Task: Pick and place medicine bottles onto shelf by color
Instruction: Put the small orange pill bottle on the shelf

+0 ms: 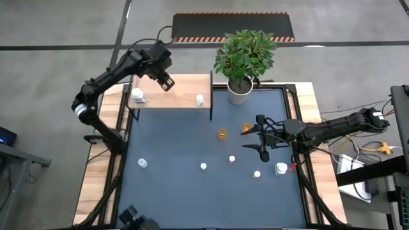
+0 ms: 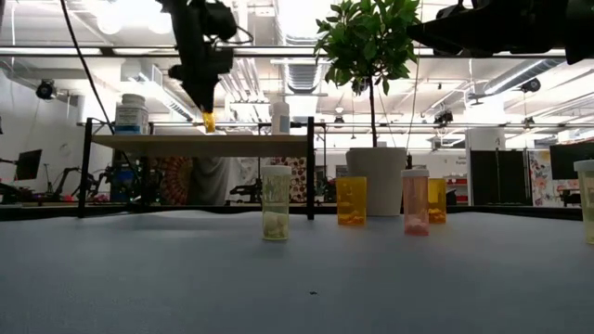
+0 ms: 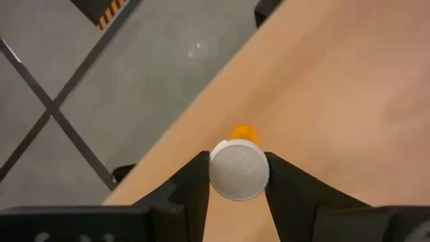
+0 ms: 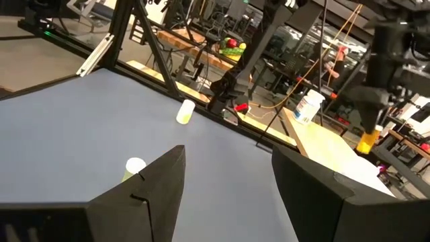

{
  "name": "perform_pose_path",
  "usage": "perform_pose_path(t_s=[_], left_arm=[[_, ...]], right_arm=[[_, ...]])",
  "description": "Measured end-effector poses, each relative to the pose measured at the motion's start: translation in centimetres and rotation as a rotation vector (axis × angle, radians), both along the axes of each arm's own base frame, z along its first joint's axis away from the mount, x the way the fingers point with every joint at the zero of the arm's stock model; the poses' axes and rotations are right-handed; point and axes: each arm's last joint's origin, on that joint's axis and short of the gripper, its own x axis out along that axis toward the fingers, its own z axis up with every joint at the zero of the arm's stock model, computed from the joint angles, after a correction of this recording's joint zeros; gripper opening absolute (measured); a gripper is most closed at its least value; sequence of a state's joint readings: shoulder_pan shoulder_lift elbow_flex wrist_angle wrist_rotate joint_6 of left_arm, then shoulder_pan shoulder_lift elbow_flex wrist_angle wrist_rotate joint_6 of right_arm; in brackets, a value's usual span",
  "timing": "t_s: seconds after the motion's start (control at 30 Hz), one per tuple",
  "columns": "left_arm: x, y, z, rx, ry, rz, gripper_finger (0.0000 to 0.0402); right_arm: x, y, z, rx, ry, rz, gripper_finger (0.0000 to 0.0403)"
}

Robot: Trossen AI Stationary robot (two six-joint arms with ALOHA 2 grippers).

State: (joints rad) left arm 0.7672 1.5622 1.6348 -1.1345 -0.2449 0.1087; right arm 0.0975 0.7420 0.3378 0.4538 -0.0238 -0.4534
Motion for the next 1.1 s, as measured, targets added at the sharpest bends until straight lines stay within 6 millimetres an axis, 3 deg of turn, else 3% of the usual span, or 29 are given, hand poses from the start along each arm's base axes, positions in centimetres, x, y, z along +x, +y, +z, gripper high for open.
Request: perform_pose_path(t_s=[0.23, 1.1], left_arm=[[0.4, 1.6, -1.4, -0.026, 0.034, 0.016, 0.0113], [0.6, 1.7, -2.1, -0.026, 0.042, 0.001, 0.0113]], right_arm=[[0.0, 0.0, 0.0, -0.003, 0.002, -0.009, 0.0215], [0.0, -0.1, -0.1, -0.011, 0.01, -0.026, 0.0215]])
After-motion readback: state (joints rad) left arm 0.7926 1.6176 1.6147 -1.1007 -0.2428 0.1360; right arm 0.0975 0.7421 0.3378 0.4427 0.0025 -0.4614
